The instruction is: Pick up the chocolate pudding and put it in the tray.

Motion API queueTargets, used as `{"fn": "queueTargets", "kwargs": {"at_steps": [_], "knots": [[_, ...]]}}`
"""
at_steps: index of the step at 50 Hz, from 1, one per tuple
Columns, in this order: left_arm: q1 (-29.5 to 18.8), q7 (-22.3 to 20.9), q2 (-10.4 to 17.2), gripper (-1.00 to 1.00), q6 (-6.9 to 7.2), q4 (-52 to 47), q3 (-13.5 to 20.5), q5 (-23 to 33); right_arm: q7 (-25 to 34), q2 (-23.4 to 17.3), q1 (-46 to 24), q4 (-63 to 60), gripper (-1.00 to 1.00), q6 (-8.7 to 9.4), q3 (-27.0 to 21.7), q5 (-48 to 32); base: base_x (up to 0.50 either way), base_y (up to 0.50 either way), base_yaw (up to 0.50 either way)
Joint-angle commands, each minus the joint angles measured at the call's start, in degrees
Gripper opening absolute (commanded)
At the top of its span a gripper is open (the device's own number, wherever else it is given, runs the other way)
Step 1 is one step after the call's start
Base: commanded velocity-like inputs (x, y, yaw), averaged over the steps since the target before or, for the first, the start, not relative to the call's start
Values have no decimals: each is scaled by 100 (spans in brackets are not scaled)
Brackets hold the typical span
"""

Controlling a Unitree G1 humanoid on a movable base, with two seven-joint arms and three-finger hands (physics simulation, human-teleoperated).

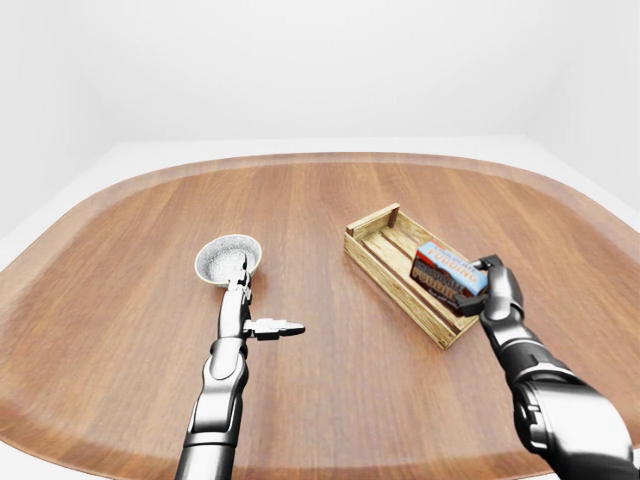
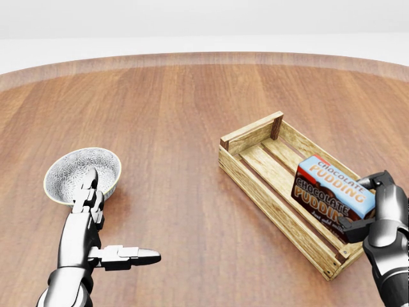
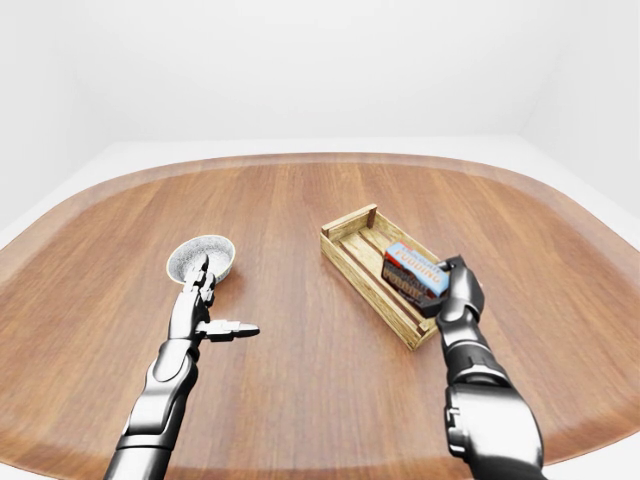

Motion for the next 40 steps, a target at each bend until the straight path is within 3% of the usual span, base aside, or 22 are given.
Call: {"fn": "queueTargets", "kwargs": {"at_steps": [1, 8, 13, 24, 31, 32, 33, 40], "knots": [[22, -59, -18, 100, -149, 45, 25, -102, -169, 67, 144, 129, -100, 0, 24, -61, 0, 0, 0], [21, -64, -11, 100, -144, 40, 30, -109, -186, 96, 172, 138, -100, 0, 26, -65, 0, 0, 0], [37, -61, -14, 100, -45, -81, 22, -106, -195, 111, 190, 147, -100, 0, 29, -74, 0, 0, 0], [43, -64, -19, 100, -98, -33, 20, -98, -193, 111, 200, 164, -100, 0, 18, -70, 0, 0, 0], [51, -65, -19, 100, -48, -91, 16, -96, -163, 105, 216, 160, -100, 0, 7, -52, 0, 0, 0], [53, -69, -18, 100, -47, -93, 18, -98, -158, 96, 212, 156, 25, 0, -4, -36, 0, 0, 0], [52, -71, -17, 100, -46, -93, 19, -100, -151, 97, 216, 155, 100, 0, -9, -24, 0, 0, 0], [59, -70, -23, 100, -120, -25, 17, -94, -151, 101, 238, 167, 100, 0, -11, -5, 0, 0, 0]]}}
